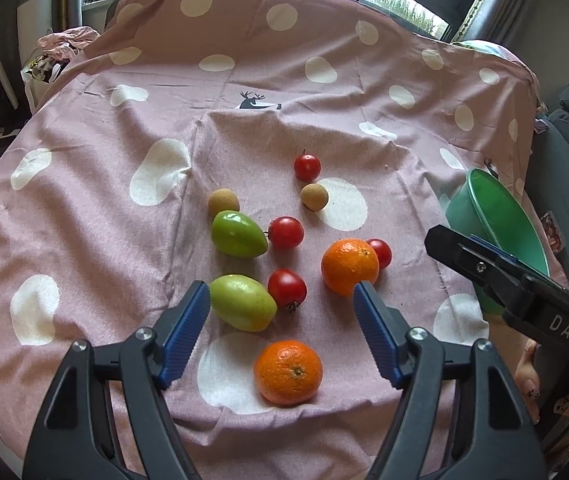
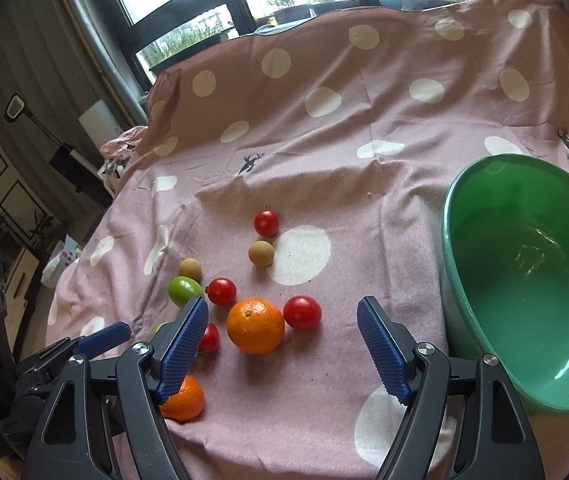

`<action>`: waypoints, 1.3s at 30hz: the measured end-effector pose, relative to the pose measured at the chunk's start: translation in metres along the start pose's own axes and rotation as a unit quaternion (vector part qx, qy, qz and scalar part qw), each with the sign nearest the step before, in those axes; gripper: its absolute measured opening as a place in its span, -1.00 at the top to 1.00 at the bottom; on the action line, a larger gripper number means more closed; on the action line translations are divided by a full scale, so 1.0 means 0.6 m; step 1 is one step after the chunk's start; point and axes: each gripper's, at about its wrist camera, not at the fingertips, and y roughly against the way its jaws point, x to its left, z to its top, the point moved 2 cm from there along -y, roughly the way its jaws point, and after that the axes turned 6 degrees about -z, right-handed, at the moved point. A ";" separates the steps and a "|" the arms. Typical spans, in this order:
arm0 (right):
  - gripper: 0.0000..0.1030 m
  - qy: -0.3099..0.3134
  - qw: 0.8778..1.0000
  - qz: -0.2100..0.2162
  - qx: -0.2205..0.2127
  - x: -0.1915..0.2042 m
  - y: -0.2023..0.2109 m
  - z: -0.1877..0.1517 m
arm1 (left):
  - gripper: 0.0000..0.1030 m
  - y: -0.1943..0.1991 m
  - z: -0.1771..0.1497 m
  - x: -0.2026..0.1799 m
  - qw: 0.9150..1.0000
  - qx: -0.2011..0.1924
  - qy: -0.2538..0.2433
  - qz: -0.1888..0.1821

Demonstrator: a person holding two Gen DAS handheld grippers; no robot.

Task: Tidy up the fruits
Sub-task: 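Lower the right gripper onto the nearest mandarin orange and close it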

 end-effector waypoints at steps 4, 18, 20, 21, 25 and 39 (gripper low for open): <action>-0.53 -0.003 1.000 -0.004 0.008 0.003 -0.003 -0.003 | -0.30 0.005 -0.003 0.004 1.000 -0.003 0.002 -0.007; -0.24 -0.028 0.993 0.072 0.092 0.026 -0.028 -0.023 | -0.01 0.004 -0.027 0.022 0.997 0.050 0.007 -0.061; -0.18 -0.035 0.988 0.098 0.115 0.030 -0.038 -0.030 | -0.01 0.001 -0.032 0.022 0.997 0.058 0.000 -0.059; -0.17 -0.038 0.985 0.111 0.128 0.035 -0.044 -0.034 | -0.01 -0.001 -0.034 0.021 0.996 0.064 0.001 -0.064; -0.15 -0.061 0.971 0.150 0.177 0.046 -0.069 -0.049 | -0.01 -0.006 -0.041 0.029 0.995 0.078 0.011 -0.069; 0.06 -0.070 0.947 0.190 0.249 0.071 -0.104 -0.076 | -0.01 -0.025 -0.054 0.019 0.991 0.105 0.002 -0.080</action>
